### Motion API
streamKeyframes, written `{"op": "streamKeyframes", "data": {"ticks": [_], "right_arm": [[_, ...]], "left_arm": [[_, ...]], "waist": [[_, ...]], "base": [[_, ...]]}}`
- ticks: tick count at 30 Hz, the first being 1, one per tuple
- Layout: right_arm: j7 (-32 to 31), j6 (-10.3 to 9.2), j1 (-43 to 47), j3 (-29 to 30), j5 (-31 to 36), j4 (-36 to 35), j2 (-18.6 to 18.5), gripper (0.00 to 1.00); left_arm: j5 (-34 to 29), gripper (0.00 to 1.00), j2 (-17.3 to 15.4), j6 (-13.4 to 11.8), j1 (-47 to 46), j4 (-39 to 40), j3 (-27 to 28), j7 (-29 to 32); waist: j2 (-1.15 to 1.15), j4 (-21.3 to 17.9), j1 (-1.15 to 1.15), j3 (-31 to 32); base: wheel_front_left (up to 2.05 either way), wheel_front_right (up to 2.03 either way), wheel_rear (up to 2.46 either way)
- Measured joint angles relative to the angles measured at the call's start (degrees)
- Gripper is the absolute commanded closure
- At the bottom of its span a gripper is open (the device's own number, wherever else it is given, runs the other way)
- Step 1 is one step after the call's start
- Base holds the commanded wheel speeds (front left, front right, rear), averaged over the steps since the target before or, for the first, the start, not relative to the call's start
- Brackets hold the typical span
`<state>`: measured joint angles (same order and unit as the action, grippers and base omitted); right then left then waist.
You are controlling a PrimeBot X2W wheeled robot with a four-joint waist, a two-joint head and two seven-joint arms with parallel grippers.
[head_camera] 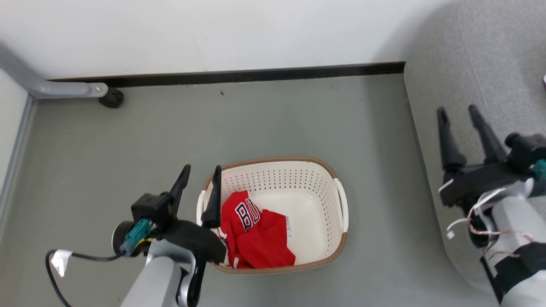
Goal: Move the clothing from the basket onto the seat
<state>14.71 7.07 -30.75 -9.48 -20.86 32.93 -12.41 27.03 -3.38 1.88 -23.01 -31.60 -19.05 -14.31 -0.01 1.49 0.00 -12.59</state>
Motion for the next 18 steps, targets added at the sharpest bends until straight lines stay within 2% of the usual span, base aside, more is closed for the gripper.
{"op": "streamKeyframes", "data": {"ticks": [7, 18], "right_arm": [[0.0, 0.01, 4.4, -0.4, -0.4, -0.8, 1.3, 0.00], [0.0, 0.01, 10.9, -1.8, -0.3, -2.3, 3.3, 0.00]], "left_arm": [[-3.1, 0.00, -0.8, -3.0, 3.6, 1.2, 2.5, 0.0], [-5.6, 0.00, -2.0, -4.9, 9.8, 4.0, 5.8, 0.0]], "waist": [[0.00, 1.2, 0.00, 3.3], [0.00, 2.0, 0.00, 7.3]], "base": [[0.00, 0.00, 0.00], [0.00, 0.00, 0.00]]}}
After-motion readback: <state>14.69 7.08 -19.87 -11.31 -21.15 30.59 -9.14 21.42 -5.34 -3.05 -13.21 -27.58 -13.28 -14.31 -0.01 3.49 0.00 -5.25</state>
